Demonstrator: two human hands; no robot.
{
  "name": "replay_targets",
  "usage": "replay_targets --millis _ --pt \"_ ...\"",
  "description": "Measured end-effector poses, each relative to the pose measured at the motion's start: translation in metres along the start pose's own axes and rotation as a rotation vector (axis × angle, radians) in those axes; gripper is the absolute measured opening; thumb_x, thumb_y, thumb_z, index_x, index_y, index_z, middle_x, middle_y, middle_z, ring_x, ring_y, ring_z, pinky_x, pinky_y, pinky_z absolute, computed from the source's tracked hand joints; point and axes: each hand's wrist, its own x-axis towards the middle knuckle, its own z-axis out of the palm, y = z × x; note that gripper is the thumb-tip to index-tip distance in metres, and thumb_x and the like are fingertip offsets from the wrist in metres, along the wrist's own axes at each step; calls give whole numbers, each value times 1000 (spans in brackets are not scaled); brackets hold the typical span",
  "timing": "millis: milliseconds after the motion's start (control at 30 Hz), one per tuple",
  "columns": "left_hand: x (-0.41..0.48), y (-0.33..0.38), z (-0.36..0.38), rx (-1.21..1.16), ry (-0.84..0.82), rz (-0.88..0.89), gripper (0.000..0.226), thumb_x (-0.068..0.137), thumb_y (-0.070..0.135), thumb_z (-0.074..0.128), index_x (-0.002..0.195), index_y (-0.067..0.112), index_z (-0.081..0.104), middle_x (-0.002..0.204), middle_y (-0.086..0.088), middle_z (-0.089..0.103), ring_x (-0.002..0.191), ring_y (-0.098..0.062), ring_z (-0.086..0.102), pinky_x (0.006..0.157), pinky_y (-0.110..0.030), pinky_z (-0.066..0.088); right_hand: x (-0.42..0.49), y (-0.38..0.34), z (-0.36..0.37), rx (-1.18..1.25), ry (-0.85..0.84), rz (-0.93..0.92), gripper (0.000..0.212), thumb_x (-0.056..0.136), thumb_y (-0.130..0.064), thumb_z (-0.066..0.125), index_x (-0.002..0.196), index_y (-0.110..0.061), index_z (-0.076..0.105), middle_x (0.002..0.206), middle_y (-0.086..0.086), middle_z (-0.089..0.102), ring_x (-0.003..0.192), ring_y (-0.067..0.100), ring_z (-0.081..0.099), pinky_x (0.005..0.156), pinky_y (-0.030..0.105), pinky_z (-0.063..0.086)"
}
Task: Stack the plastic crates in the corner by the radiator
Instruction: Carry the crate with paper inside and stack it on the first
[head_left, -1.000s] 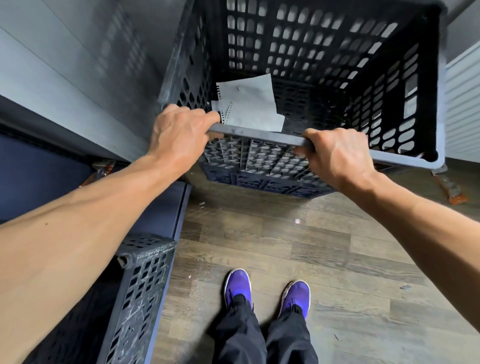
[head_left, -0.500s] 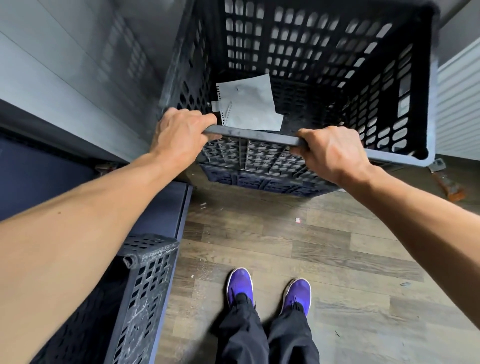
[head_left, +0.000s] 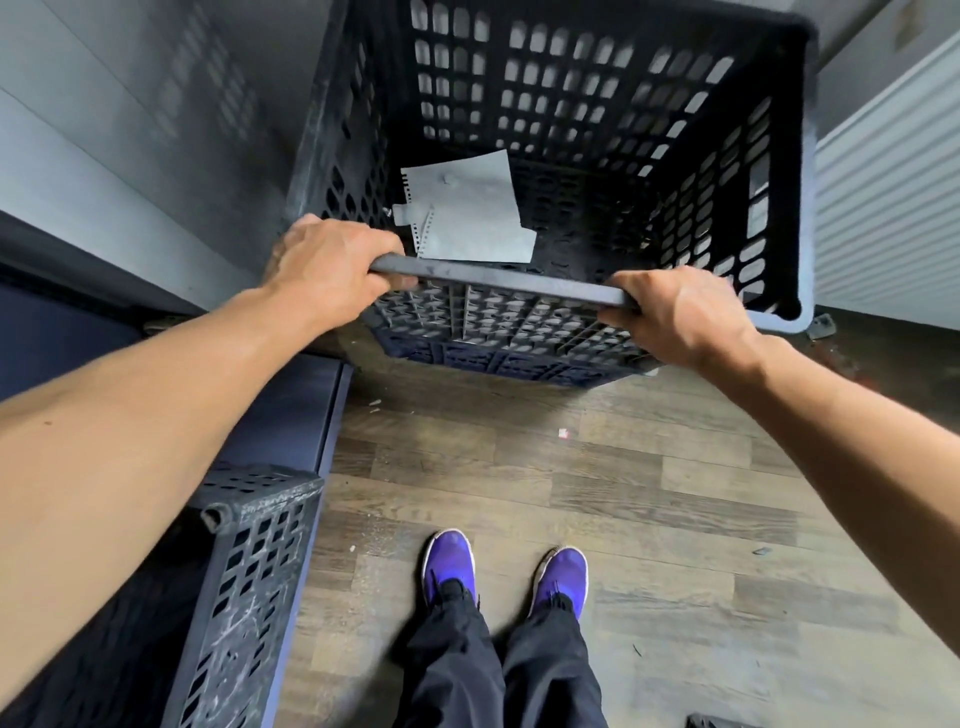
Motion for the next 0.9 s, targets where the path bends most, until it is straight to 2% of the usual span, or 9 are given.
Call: replay_targets --millis 67,167,367,533,600,733,833,900 --pt "0 4 0 26 -40 -25 17 89 47 62 97 34 70 83 2 67 81 -24 54 80 -35 35 -2 0 3 45 -58 -1 20 93 -46 58 94 -26 56 69 -4 56 72 30 62 65 38 51" --pt "1 8 -1 86 -71 -47 16 92 43 60 99 33 71 76 1 61 81 -26 53 78 -34 33 -5 13 0 67 -129 -18 17 93 -44 60 92 -30 51 65 -9 53 69 28 60 64 37 51" --pt "-5 9 3 154 4 -26 19 95 39 55 94 27 70 69 0 54 75 -25 43 71 -31 26 -14 36 4 -11 -97 14 31 95 -51 52 106 -25 62 66 -4 59 61 24 55 59 32 43" --pt "7 -4 0 131 -35 -14 8 92 33 62 95 36 68 61 4 50 75 -25 46 70 -38 39 -3 38 -5 -29 -103 -9 27 95 -50 53 87 -24 54 59 -5 54 57 24 54 57 33 42" --pt "9 -6 -3 120 -61 -22 7 92 34 63 94 38 68 58 6 49 72 -25 50 70 -37 41 -1 38 -8 -33 -88 -5 28 95 -51 54 87 -24 56 59 -5 55 55 22 53 55 32 39" --pt "4 0 1 134 -86 -32 8 91 34 63 91 41 65 65 4 56 82 -28 56 73 -39 46 -10 39 1 -8 -86 11 30 95 -52 52 92 -23 60 59 -7 53 53 17 51 56 30 37" --pt "0 -1 7 145 -68 -10 5 90 40 64 93 43 66 74 3 61 89 -30 55 72 -37 44 -21 40 11 10 -51 7 29 96 -53 51 99 -26 63 60 -7 56 57 21 54 58 30 40" --pt "2 -1 7 144 -69 -8 5 90 40 63 93 43 66 74 3 58 91 -31 56 70 -35 41 -20 41 12 14 -41 12 29 96 -52 51 99 -26 63 57 -10 54 53 18 51 58 29 39"
